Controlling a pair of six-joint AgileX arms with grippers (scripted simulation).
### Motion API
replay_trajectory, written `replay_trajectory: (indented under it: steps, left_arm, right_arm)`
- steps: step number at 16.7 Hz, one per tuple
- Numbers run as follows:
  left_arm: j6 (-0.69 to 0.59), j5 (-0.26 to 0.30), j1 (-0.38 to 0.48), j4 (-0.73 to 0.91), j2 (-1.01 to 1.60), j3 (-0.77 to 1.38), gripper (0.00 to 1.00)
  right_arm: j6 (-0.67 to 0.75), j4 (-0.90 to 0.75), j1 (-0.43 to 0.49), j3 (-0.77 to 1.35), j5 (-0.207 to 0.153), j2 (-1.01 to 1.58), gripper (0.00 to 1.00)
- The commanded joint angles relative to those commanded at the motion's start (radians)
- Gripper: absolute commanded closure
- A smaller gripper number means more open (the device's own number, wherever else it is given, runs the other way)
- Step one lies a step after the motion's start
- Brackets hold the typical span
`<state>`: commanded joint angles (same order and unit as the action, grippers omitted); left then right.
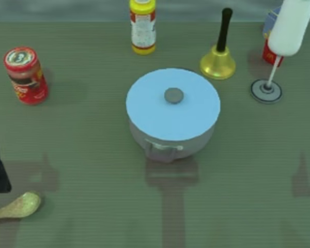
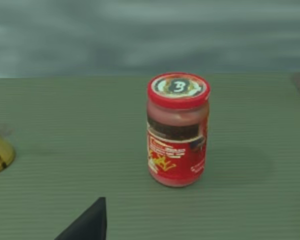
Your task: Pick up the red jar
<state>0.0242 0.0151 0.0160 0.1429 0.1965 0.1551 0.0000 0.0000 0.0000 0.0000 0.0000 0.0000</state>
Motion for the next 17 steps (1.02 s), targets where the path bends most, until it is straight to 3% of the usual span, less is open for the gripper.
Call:
replay_trajectory:
  steps: [6, 17]
  left_arm:
    - [0.055, 0.015, 0.015, 0.277, 0.442, 0.436, 0.0]
    - [0.179, 0.025, 0.014, 0.89, 1.495, 1.537, 0.0]
  right_arm:
    - [0.0, 0.0, 0.0, 0.0, 0.0, 0.0, 0.0]
    - [0.0, 0.0, 0.0, 0.0, 0.0, 0.0, 0.0]
